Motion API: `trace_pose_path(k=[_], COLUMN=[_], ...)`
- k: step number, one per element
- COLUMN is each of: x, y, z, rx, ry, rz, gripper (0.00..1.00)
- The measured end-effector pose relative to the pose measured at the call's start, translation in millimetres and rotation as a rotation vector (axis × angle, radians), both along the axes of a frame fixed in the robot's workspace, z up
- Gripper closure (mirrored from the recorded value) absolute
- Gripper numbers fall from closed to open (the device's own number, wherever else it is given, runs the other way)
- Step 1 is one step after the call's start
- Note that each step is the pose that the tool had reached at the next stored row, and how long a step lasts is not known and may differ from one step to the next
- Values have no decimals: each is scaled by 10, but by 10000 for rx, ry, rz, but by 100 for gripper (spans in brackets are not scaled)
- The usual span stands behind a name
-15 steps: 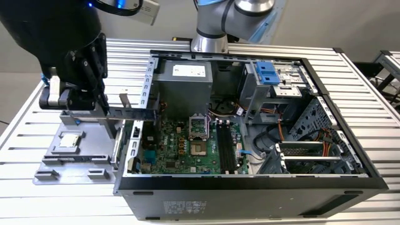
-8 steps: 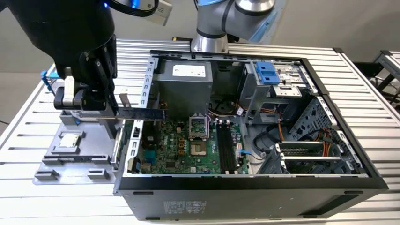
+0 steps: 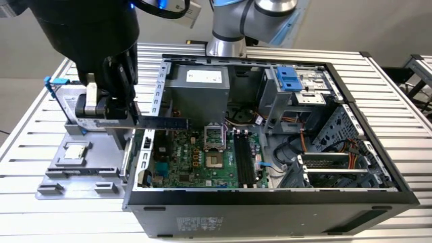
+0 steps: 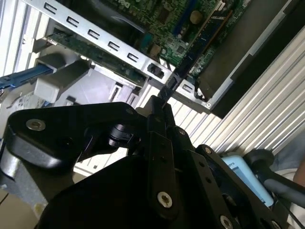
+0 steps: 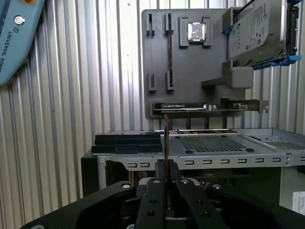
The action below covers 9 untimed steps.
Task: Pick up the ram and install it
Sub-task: 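Pick up the ram and move it above insertion slot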
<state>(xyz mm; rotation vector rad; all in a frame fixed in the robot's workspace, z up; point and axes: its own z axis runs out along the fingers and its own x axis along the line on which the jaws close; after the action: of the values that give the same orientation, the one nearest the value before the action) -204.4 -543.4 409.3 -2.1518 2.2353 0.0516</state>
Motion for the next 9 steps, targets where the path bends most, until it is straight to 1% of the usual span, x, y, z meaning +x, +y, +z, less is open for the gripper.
trace_pose_path(k=[9], x=[152], y=[0], z=[0], rx=[0], ry=[0], rz=[0], gripper=[100])
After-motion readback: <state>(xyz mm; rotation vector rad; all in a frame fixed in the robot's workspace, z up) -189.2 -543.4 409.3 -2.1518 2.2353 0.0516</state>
